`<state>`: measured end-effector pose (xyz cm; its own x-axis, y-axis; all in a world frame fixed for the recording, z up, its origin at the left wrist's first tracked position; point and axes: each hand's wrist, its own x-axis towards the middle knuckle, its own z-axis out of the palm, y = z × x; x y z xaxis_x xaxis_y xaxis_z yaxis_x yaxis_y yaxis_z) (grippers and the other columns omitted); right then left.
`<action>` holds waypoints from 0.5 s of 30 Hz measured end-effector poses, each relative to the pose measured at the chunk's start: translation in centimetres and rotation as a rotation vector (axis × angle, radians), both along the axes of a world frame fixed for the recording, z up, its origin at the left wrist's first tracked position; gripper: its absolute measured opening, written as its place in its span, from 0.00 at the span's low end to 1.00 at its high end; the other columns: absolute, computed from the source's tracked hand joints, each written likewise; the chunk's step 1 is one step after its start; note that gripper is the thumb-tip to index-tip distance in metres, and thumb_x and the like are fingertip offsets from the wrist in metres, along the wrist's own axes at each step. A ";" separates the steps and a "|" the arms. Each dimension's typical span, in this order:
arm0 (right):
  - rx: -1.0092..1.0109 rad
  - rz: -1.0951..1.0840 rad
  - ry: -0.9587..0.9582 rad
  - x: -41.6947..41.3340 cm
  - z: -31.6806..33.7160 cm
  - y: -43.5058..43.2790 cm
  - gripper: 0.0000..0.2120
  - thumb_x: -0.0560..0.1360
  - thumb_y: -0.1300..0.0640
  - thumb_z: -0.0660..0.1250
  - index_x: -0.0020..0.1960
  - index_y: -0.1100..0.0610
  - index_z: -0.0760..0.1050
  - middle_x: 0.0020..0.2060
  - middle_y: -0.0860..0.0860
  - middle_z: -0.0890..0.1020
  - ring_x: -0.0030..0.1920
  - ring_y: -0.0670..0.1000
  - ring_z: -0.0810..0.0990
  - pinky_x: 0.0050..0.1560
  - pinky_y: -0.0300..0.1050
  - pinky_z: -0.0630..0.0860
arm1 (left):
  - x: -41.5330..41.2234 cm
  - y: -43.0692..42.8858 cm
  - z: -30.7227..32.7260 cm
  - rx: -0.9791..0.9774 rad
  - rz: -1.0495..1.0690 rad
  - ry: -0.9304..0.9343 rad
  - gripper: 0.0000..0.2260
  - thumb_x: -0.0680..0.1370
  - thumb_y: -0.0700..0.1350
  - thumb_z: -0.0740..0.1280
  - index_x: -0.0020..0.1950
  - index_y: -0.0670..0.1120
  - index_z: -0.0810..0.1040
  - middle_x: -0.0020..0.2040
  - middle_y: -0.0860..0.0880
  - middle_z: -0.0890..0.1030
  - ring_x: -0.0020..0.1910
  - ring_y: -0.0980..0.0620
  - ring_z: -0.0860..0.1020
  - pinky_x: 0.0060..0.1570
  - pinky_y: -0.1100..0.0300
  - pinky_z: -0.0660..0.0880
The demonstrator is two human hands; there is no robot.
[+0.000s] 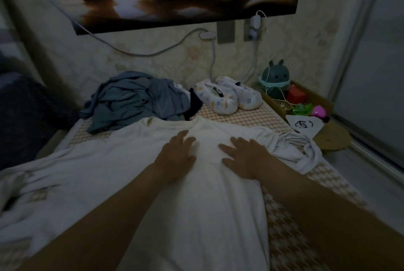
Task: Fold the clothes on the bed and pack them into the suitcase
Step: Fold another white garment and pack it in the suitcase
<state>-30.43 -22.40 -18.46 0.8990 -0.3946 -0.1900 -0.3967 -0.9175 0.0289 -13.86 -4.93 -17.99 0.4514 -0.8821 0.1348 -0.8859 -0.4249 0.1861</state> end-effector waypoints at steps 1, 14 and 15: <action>-0.042 -0.025 0.005 0.1 0.5 0.8 0.29 0.81 0.37 0.42 0.79 0.45 0.43 0.79 0.54 0.45 0.78 0.55 0.46 0.76 0.56 0.44 | -0.2 1.7 0.4 0.023 0.005 -0.019 0.28 0.79 0.54 0.62 0.77 0.50 0.58 0.78 0.47 0.52 0.75 0.45 0.56 0.72 0.50 0.59; 0.192 0.320 -0.012 2.8 3.7 24.0 0.31 0.79 0.35 0.50 0.78 0.43 0.48 0.79 0.50 0.46 0.78 0.52 0.48 0.76 0.55 0.48 | -3.9 24.9 4.6 0.266 0.137 0.130 0.08 0.75 0.55 0.65 0.43 0.53 0.70 0.44 0.52 0.77 0.43 0.50 0.74 0.42 0.58 0.69; 0.208 0.326 -0.002 2.5 3.2 25.4 0.31 0.79 0.35 0.50 0.78 0.42 0.47 0.79 0.50 0.45 0.78 0.52 0.46 0.76 0.56 0.47 | -4.3 26.1 4.8 0.275 0.157 0.206 0.13 0.74 0.62 0.64 0.43 0.53 0.71 0.44 0.53 0.77 0.43 0.52 0.75 0.43 0.58 0.70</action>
<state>-27.92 2.96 -15.21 0.9713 -0.0411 -0.2344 -0.0829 -0.9817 -0.1715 -18.20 21.15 -13.22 0.5767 -0.7909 -0.2047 -0.7622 -0.6111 0.2135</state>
